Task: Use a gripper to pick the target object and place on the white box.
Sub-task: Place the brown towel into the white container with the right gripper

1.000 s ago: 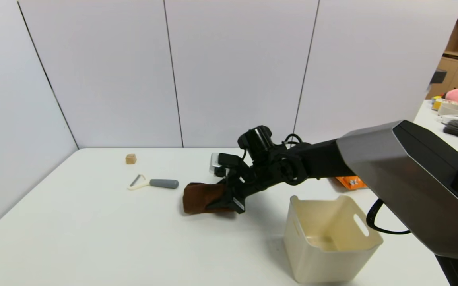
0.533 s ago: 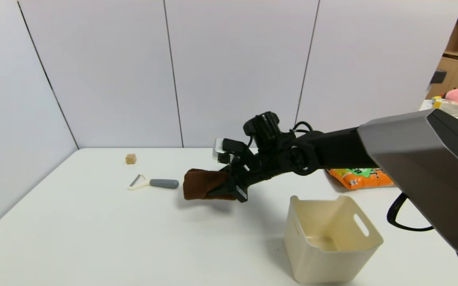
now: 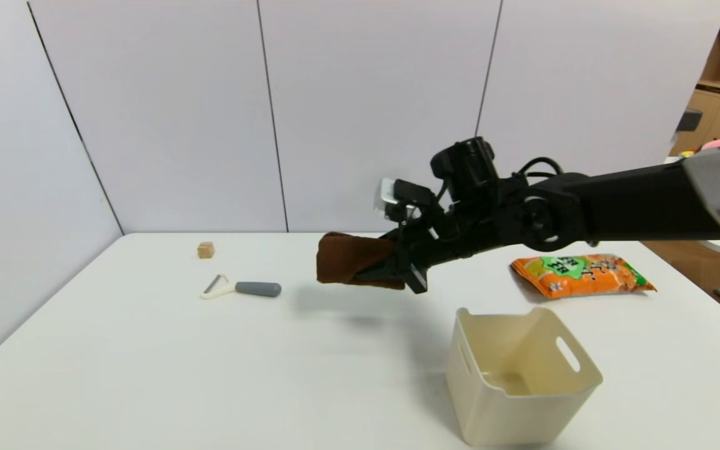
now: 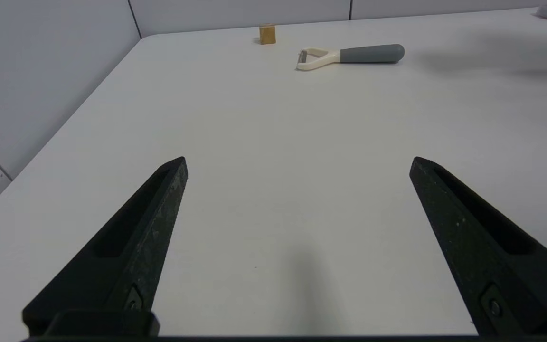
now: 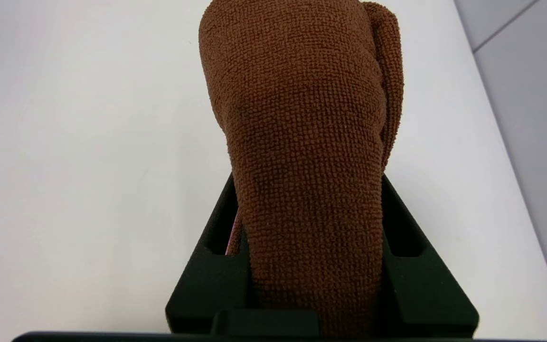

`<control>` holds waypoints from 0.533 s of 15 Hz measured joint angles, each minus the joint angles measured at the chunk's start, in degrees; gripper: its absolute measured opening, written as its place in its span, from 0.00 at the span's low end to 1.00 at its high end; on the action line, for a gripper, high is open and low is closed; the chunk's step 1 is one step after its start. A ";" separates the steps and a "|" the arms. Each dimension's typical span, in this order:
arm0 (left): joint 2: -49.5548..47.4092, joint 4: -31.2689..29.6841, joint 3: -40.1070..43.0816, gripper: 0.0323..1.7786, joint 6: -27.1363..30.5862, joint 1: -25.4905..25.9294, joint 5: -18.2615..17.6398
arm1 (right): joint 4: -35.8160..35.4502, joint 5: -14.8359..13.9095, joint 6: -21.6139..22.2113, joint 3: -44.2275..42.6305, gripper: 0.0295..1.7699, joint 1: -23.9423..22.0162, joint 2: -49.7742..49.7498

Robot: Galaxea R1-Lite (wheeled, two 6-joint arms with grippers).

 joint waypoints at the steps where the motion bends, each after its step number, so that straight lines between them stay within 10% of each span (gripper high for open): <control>1: 0.00 0.00 0.00 0.95 0.00 0.00 0.00 | -0.01 0.02 0.05 1.78 0.33 -0.83 -2.36; 8: 0.00 0.00 0.00 0.95 0.00 0.00 -0.02 | -0.09 0.20 3.28 10.89 0.33 -5.63 -16.81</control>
